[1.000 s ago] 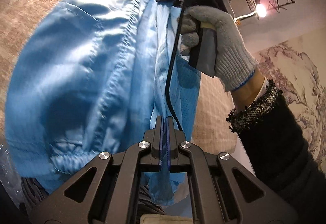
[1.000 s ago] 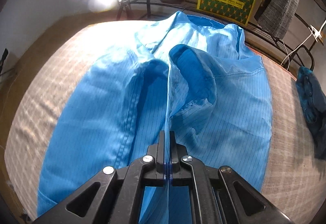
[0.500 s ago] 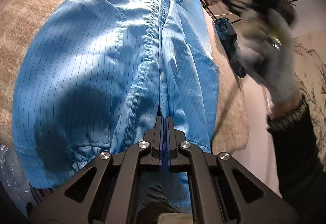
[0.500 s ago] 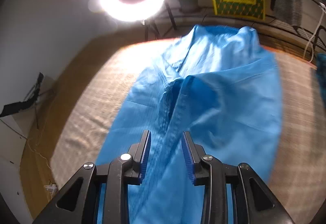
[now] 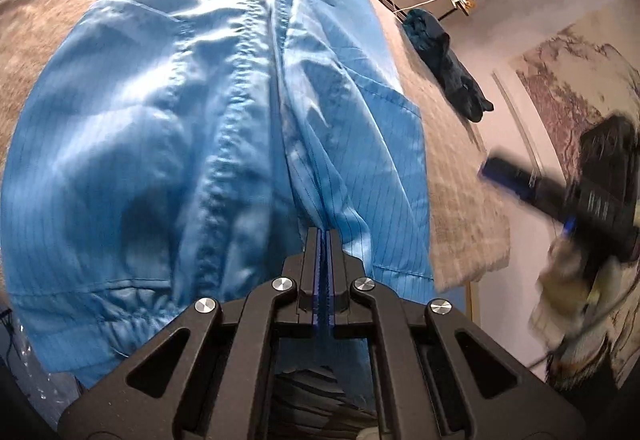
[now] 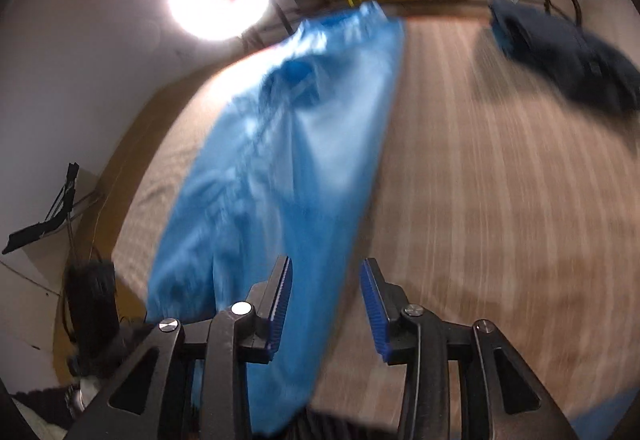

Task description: Fold large clothes

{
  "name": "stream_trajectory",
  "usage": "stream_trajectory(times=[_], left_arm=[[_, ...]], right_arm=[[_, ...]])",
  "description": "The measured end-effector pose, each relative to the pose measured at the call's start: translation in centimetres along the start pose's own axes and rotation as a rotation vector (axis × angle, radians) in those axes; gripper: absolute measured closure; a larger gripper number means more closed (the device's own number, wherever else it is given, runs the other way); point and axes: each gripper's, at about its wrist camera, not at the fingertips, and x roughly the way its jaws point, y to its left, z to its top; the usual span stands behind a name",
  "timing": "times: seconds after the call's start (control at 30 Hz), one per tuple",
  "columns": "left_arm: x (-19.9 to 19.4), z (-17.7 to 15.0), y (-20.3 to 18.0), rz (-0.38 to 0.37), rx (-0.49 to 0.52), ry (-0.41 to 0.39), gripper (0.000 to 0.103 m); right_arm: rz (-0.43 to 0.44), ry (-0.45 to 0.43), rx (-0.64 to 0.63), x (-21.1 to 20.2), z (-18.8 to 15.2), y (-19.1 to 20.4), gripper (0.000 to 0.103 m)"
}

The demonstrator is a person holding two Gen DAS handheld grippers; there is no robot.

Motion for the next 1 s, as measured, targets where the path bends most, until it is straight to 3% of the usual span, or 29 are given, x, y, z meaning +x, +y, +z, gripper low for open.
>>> stream_trajectory(times=[0.07, 0.2, 0.23, 0.27, 0.33, 0.37, 0.47, 0.63, 0.73, 0.77, 0.8, 0.83, 0.87, 0.93, 1.0], left_arm=[[0.0, -0.2, -0.5, -0.003, 0.011, -0.003, 0.103], [0.0, -0.7, -0.5, -0.015, 0.010, 0.012, 0.103], [-0.1, -0.7, -0.4, -0.020, -0.001, 0.011, 0.103], [-0.2, -0.8, -0.3, -0.028, -0.011, 0.013, 0.103], [-0.2, -0.5, -0.1, -0.043, -0.029, 0.012, 0.103], [-0.3, -0.4, -0.2, -0.052, -0.033, 0.011, 0.103], [0.2, -0.6, -1.2, -0.045, 0.006, 0.012, 0.103], [1.0, -1.0, -0.5, -0.010, 0.004, 0.037, 0.103], [-1.2, -1.0, -0.3, -0.020, 0.022, 0.043, 0.103], [-2.1, -1.1, -0.2, -0.030, 0.033, 0.042, 0.099], [-3.2, -1.2, -0.2, -0.040, 0.043, 0.039, 0.096], [-5.1, -1.5, 0.2, -0.051, 0.055, 0.025, 0.081], [-6.7, -1.7, 0.6, -0.042, 0.062, 0.002, 0.058], [-9.9, -2.1, 2.2, -0.014, 0.054, -0.058, 0.046], [-11.8, -2.2, 3.8, 0.025, 0.039, -0.091, 0.045]], right_arm=[[0.035, 0.040, 0.047, 1.1, -2.5, -0.4, 0.047], [0.070, 0.096, 0.062, 3.6, -5.9, -0.1, 0.050], [0.078, 0.108, 0.064, 4.2, -6.3, 0.0, 0.054], [0.104, 0.130, 0.073, 5.1, -6.7, 0.0, 0.070], [0.106, 0.126, 0.065, 5.6, -6.7, 0.3, 0.085], [0.112, 0.127, 0.053, 5.6, -6.5, 0.4, 0.098], [0.091, 0.108, 0.040, 4.3, -5.6, 0.1, 0.103], [0.054, 0.105, 0.053, 4.1, -5.9, 0.2, 0.102], [-0.036, 0.127, -0.041, 5.2, -6.8, 2.1, 0.083], [-0.031, 0.132, -0.049, 5.1, -6.9, 2.4, 0.072], [-0.019, 0.126, -0.054, 4.8, -7.0, 2.6, 0.071], [-0.007, 0.111, -0.059, 4.1, -7.1, 2.7, 0.071], [0.003, 0.100, -0.061, 3.5, -7.3, 2.8, 0.068], [0.028, 0.078, -0.054, 2.0, -7.6, 2.5, 0.062], [0.057, 0.074, -0.029, 1.2, -8.1, 2.0, 0.060]])
